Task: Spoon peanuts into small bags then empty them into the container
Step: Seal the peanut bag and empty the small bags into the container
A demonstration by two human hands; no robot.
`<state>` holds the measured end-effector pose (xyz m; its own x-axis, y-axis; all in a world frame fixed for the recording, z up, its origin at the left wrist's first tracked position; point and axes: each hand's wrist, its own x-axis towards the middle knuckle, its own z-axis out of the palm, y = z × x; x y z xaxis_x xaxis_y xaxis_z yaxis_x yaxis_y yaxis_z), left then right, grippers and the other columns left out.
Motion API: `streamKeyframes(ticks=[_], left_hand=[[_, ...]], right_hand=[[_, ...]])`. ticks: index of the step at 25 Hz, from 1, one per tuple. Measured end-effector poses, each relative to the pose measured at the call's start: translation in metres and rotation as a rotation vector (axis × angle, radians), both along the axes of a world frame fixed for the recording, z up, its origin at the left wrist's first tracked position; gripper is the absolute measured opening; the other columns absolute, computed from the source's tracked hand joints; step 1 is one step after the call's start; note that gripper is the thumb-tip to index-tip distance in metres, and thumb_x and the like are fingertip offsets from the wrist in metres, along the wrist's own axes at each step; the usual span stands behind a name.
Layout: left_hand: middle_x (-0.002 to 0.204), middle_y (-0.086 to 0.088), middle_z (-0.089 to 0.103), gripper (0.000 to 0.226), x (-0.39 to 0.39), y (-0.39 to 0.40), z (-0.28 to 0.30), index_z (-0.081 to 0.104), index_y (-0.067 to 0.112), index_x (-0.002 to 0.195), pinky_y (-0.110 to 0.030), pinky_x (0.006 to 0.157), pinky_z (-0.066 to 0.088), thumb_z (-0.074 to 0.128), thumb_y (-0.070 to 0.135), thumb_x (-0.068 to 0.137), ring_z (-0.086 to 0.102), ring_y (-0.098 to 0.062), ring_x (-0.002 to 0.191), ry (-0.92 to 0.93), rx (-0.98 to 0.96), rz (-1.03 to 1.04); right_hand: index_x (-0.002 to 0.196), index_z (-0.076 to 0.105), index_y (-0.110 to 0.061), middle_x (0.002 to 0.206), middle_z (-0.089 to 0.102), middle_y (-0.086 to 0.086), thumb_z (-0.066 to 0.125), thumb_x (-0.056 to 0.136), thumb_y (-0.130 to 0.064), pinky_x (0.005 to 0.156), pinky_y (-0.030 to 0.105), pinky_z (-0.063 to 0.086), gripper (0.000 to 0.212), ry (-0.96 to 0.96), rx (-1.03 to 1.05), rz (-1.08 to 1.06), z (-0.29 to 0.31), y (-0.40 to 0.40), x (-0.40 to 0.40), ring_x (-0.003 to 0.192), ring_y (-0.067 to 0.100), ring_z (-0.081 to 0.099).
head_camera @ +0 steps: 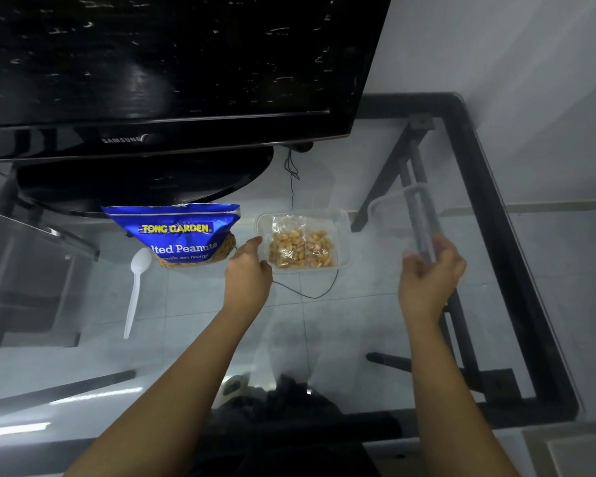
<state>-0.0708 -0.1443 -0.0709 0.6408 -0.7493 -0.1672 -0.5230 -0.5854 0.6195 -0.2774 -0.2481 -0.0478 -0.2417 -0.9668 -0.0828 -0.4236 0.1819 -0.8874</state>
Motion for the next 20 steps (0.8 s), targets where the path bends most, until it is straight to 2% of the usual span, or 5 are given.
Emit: streamKeyframes(ticks=[3, 5, 9, 15, 20], left_hand=[[0.136, -0.019, 0.047, 0.039, -0.004, 0.001, 0.008, 0.049, 0.004, 0.128, -0.04, 0.101, 0.039, 0.054, 0.019, 0.092, 0.042, -0.033, 0.125, -0.132, -0.135, 0.014], [0.129, -0.005, 0.053, 0.038, -0.009, -0.001, 0.022, 0.05, 0.008, 0.128, -0.021, 0.098, 0.042, 0.044, 0.028, 0.097, 0.047, -0.018, 0.12, 0.034, -0.287, 0.027], [0.119, 0.002, 0.062, 0.042, -0.012, -0.004, 0.028, 0.049, 0.014, 0.132, -0.017, 0.089, 0.049, 0.041, 0.036, 0.097, 0.058, -0.01, 0.11, 0.357, -0.35, 0.034], [0.144, -0.019, 0.036, 0.045, 0.005, -0.012, 0.004, 0.035, 0.002, 0.14, -0.032, 0.108, 0.026, 0.039, 0.009, 0.095, 0.03, -0.029, 0.133, 0.17, -0.097, 0.144], [0.112, -0.027, 0.054, 0.035, 0.014, -0.02, -0.006, 0.049, -0.004, 0.127, -0.03, 0.079, 0.038, 0.041, 0.007, 0.095, 0.05, -0.035, 0.108, 0.089, 0.021, 0.112]], right_hand=[[0.133, 0.029, -0.028, 0.103, 0.063, 0.002, 0.057, 0.089, -0.007, 0.085, 0.027, 0.053, 0.056, -0.476, -0.123, -0.054, 0.02, -0.002, 0.005, 0.081, 0.005, 0.061], [0.131, 0.033, -0.024, 0.098, 0.065, 0.001, 0.058, 0.089, -0.013, 0.077, 0.023, 0.052, 0.05, -0.587, -0.027, 0.045, 0.024, -0.004, 0.012, 0.077, 0.006, 0.062], [0.113, 0.056, -0.021, 0.101, 0.067, -0.003, 0.058, 0.089, -0.023, 0.076, 0.019, 0.05, 0.024, -0.426, 0.147, 0.234, 0.01, 0.002, 0.044, 0.083, 0.003, 0.063], [0.134, 0.046, -0.014, 0.142, 0.044, 0.003, 0.039, 0.099, -0.02, 0.111, 0.031, 0.032, 0.037, -0.015, 0.166, 0.405, -0.024, -0.01, 0.076, 0.131, 0.016, 0.04], [0.139, 0.039, -0.013, 0.118, 0.057, 0.016, 0.034, 0.1, -0.021, 0.089, 0.02, 0.036, 0.041, 0.25, 0.115, 0.51, -0.041, -0.017, 0.075, 0.107, 0.025, 0.055]])
